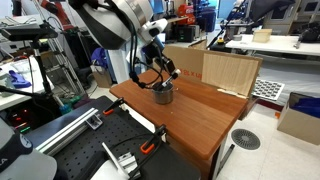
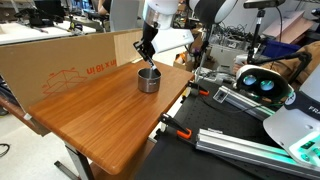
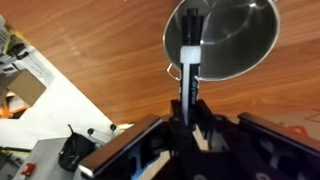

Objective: Place the black marker inside the silver pot

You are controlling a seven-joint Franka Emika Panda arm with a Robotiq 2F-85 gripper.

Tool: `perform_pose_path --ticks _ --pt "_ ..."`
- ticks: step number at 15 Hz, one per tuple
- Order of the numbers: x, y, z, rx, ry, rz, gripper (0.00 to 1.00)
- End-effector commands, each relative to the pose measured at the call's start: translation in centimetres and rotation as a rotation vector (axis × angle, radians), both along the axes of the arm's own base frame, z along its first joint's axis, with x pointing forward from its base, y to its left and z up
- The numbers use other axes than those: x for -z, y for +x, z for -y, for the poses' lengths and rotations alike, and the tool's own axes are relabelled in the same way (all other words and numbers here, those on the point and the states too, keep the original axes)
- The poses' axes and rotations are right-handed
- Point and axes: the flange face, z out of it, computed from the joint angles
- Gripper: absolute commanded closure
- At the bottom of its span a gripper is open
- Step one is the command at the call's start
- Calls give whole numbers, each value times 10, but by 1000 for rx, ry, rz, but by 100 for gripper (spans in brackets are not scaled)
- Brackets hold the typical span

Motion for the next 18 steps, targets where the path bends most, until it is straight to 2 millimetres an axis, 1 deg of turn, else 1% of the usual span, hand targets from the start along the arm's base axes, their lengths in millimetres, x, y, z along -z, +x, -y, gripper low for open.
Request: perform_pose_path --ticks 1,4,5,6,7,9,13,14,15,18 --pt "15 1 1 13 -3 -2 95" --pt "25 2 1 31 -8 -9 95" --pt "29 2 1 34 -7 -17 79" --pt "31 3 1 40 -12 -19 54" --pt "33 4 1 47 -5 -24 54" --pt "35 4 2 50 -10 -26 43" --pt "32 5 3 55 -10 -19 14" --pt "31 6 3 54 -9 -17 5" --pt "30 6 3 54 -6 -16 1" --pt "20 10 0 53 6 2 0"
